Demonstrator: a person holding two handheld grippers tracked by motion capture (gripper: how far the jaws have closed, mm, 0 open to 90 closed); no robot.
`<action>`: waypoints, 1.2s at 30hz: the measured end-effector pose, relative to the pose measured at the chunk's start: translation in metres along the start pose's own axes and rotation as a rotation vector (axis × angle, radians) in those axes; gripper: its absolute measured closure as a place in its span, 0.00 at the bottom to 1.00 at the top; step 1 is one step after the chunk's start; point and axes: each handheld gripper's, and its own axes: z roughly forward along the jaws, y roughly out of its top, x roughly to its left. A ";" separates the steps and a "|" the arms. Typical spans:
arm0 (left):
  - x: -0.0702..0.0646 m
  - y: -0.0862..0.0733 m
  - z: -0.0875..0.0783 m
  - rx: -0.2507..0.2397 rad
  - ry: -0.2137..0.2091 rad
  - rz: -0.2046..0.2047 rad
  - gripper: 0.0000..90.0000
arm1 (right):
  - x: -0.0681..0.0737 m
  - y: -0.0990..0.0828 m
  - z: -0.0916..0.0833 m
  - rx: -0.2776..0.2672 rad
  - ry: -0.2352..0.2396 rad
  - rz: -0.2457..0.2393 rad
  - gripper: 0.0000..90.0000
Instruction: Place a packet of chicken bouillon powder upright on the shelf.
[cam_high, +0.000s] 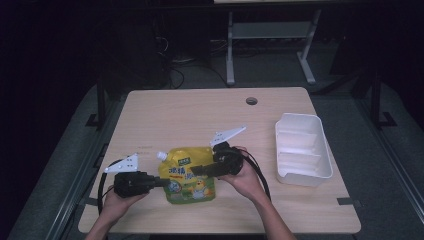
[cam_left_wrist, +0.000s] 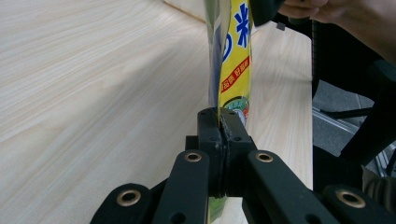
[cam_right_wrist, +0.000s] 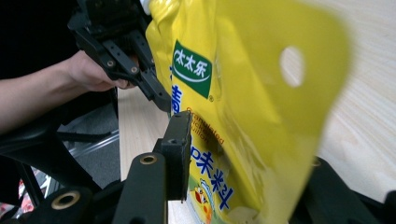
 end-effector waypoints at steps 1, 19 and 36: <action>0.000 0.000 0.000 0.000 0.001 0.003 0.99 | 0.000 -0.002 0.003 0.007 0.004 0.001 0.70; 0.001 -0.001 -0.001 -0.009 0.004 -0.003 0.96 | 0.005 -0.006 0.003 0.019 0.080 -0.033 0.95; 0.000 0.000 -0.002 -0.009 0.009 0.002 0.86 | 0.014 -0.003 -0.008 0.032 0.070 -0.086 0.97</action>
